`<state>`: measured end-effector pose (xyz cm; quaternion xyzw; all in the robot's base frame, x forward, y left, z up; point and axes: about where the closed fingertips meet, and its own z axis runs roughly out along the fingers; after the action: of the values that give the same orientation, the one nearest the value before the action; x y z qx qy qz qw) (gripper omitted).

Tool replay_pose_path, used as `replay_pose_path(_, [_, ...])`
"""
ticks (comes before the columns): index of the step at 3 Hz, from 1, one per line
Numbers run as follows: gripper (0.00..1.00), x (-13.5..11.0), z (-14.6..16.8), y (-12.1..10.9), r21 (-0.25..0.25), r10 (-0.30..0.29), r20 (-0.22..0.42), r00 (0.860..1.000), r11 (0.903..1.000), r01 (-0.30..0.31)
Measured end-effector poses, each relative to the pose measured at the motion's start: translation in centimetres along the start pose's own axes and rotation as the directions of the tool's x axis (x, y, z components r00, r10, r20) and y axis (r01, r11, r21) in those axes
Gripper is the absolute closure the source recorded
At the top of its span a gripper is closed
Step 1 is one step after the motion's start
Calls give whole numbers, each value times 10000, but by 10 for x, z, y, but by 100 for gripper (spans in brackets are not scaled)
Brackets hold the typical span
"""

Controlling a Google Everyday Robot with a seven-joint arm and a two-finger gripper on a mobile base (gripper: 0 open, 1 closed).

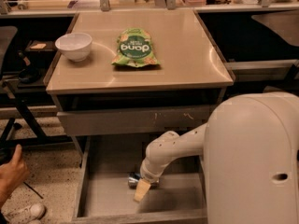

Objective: Pick redbull can from middle drawer and place on counter

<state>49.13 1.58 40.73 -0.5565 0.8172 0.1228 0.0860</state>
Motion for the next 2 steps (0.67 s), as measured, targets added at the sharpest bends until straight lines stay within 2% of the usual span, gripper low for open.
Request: replay_pose_path(2, [0, 21, 25, -2, 198, -244, -401, 9989, 9995, 252])
